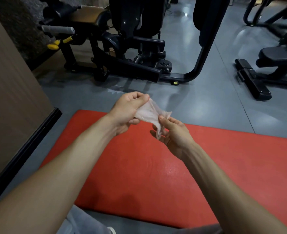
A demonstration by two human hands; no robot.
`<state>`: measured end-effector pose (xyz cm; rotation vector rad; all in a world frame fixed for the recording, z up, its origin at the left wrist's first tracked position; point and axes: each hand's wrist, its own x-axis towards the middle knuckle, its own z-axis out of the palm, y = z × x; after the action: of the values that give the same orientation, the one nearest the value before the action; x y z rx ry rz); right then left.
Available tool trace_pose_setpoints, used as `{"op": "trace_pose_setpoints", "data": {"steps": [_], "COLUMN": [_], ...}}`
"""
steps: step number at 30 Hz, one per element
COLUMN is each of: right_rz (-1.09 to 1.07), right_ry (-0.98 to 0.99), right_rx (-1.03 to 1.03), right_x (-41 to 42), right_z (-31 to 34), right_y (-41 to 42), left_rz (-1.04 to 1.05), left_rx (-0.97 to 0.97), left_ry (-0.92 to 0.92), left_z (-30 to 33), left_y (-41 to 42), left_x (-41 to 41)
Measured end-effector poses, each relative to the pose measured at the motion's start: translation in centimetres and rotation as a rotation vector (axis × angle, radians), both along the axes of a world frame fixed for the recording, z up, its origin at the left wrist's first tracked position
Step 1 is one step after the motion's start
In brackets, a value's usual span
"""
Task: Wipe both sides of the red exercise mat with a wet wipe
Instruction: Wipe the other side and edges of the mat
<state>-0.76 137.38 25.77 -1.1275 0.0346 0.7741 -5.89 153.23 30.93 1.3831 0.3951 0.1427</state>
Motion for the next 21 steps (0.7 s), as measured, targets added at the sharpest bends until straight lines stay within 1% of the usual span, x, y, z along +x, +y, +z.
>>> {"op": "trace_pose_setpoints", "data": {"steps": [2,4,7,9,12,15,17,19,21], "right_rz": [-0.058,-0.119,-0.259,-0.352,-0.429,-0.447,-0.455,-0.480,-0.533], "right_ry": [0.044,0.084,0.120,0.132,0.185,0.273,0.311,0.302,0.233], "right_rx": [0.032,0.056,0.056,-0.021,-0.146,-0.196,-0.205,-0.195,-0.207], "right_x": [0.7,1.4,2.3,2.9,3.6,4.2,4.6,4.6,4.8], "right_z": [-0.1,-0.1,-0.1,-0.5,-1.7,-2.9,-3.1,-3.2,-3.4], "right_y": [-0.6,-1.2,-1.8,-2.1,-2.5,-2.7,-2.6,-2.6,-2.6], "left_rz": [0.121,0.195,0.208,0.188,0.067,-0.188,-0.316,-0.402,-0.445], "left_rx": [-0.004,0.015,0.037,0.048,0.108,0.211,0.272,0.299,0.309], "left_ry": [0.016,0.032,0.037,0.030,0.025,0.038,0.042,0.036,0.022], "left_z": [-0.6,-1.2,-1.3,-1.0,-0.3,0.2,0.5,0.7,0.9], "left_y": [0.9,1.6,1.7,1.3,-0.3,-2.7,-3.6,-4.1,-4.2], "left_x": [0.2,0.2,0.2,0.1,-0.3,-1.1,-1.6,-2.0,-2.1]}}
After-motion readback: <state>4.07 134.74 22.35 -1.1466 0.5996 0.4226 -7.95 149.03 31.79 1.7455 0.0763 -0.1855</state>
